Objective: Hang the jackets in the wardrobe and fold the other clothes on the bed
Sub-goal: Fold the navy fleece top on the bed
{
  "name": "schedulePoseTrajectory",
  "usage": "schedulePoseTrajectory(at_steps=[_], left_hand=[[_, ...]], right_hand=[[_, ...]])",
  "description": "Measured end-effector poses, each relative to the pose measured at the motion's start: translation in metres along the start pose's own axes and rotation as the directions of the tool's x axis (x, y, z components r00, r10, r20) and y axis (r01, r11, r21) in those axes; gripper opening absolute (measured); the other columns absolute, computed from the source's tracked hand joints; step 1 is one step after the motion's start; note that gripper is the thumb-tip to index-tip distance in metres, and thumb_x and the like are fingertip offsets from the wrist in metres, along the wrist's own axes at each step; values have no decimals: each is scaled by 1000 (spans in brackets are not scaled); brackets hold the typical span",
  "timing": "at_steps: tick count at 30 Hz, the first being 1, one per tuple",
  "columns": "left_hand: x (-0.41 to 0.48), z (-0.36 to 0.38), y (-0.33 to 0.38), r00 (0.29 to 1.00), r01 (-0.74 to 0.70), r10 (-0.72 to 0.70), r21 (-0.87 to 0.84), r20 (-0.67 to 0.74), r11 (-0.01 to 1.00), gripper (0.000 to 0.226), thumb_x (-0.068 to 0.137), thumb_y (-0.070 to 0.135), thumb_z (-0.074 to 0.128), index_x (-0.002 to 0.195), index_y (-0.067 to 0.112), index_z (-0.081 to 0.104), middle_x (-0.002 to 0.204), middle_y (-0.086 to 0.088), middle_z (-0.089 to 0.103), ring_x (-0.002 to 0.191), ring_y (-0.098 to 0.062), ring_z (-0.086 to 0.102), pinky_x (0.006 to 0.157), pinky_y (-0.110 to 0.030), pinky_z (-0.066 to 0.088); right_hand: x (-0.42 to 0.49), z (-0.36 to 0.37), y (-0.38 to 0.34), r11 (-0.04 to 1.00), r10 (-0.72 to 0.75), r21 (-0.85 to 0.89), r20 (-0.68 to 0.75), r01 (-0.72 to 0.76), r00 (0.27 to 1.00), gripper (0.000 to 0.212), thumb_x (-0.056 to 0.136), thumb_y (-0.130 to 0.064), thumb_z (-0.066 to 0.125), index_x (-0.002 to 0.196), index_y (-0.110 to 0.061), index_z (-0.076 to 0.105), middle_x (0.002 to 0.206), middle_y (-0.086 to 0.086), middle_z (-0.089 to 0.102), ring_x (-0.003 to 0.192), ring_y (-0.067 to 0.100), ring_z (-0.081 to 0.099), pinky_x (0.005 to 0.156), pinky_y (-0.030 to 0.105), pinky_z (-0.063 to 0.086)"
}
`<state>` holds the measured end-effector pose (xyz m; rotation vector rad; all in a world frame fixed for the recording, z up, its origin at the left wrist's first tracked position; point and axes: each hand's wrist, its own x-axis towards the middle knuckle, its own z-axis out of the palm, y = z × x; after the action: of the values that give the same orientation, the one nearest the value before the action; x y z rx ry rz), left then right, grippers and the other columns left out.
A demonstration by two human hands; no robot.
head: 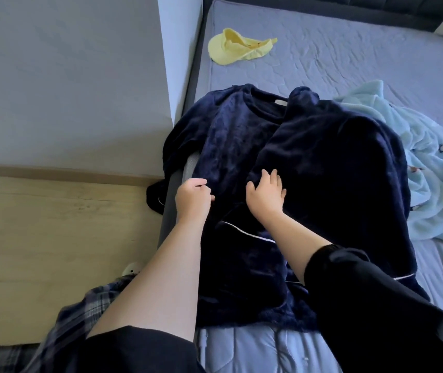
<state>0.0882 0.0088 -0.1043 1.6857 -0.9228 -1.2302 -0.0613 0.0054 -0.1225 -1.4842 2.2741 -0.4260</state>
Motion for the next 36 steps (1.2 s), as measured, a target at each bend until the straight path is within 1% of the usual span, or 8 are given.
schedulePoseTrajectory(at_steps=[6,16,21,25,28,31,34,36], left_hand=[[41,7,1,987,21,-77,-357,-144,934,34,89,-2,43,115,7,63,112,-11,66,100,-21,65,90,-32,51],[124,7,-3,928,371,-127,-900,350,229,22,98,21,48,114,8,54,144,-18,38,128,-31,45,109,-46,37],[159,-11,-1,954,290,-119,-945,274,148,47,97,33,43,142,19,41,157,-15,13,145,-32,14,114,-51,19],[163,-13,22,972,212,-158,-938,174,274,33,95,23,42,125,10,49,144,-14,41,128,-28,43,103,-39,37],[147,6,45,992,7,-96,-739,-78,673,44,88,4,43,132,0,47,140,-12,45,120,-24,47,94,-33,44],[109,26,51,908,-399,388,-45,-157,916,67,82,3,44,148,9,30,153,-15,25,141,-28,23,114,-34,20],[62,42,51,539,-810,808,410,239,419,66,73,8,44,138,6,46,138,-16,48,127,-39,39,105,-48,33],[40,48,40,361,-901,755,413,547,131,52,72,5,45,122,6,62,119,-13,62,109,-40,52,91,-46,43]], right_hand=[[27,43,-18,975,207,-58,-94,-213,974,69,94,-42,32,152,-12,9,160,11,1,147,25,-1,115,53,1],[36,83,-11,946,148,-245,-253,-212,956,71,92,-44,34,151,-12,13,160,13,3,147,27,0,114,55,0],[37,88,-9,948,130,-245,-284,-203,950,71,90,-43,37,151,-11,17,159,14,6,147,28,2,114,56,1],[39,89,-7,939,115,-285,-261,-190,958,72,90,-42,35,151,-11,15,159,13,6,147,27,2,114,56,1],[41,86,-7,944,118,-280,-210,-176,970,71,91,-42,33,152,-11,13,160,12,4,147,27,1,114,56,-1],[40,78,-6,974,86,-195,-163,-118,983,72,90,-42,35,152,-12,13,160,11,4,147,25,-1,114,54,-3],[39,53,3,977,98,197,-60,-85,993,61,93,-38,42,148,-14,29,158,7,18,146,21,12,117,45,2],[36,14,17,604,221,761,125,-237,967,49,98,-35,37,137,-8,49,146,11,43,133,25,41,114,39,27]])
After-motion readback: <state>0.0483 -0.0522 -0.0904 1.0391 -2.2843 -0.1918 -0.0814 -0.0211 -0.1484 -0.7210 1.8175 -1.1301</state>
